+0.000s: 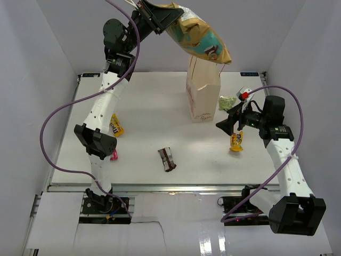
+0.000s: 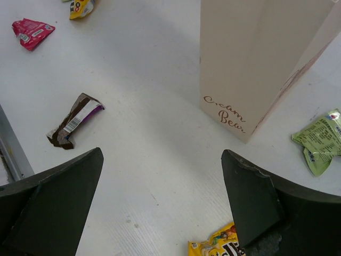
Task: Place the snacks into the paper bag
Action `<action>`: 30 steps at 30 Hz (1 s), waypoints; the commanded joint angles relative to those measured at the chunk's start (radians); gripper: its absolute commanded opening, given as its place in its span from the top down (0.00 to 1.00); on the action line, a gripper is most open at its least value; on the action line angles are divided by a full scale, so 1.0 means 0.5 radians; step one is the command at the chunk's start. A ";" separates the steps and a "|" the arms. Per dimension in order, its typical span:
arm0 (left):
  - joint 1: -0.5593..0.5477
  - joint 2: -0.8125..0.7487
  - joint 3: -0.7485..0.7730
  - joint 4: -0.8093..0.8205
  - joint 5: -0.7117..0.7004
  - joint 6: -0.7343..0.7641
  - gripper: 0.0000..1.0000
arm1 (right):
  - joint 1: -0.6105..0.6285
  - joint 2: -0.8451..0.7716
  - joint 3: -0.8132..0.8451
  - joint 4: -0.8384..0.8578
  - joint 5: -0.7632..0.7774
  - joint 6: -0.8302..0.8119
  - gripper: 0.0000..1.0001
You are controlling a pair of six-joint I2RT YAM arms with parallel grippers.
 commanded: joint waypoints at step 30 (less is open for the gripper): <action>-0.067 0.066 0.136 0.304 -0.208 -0.135 1.00 | -0.008 0.019 -0.083 0.142 -0.141 0.124 0.02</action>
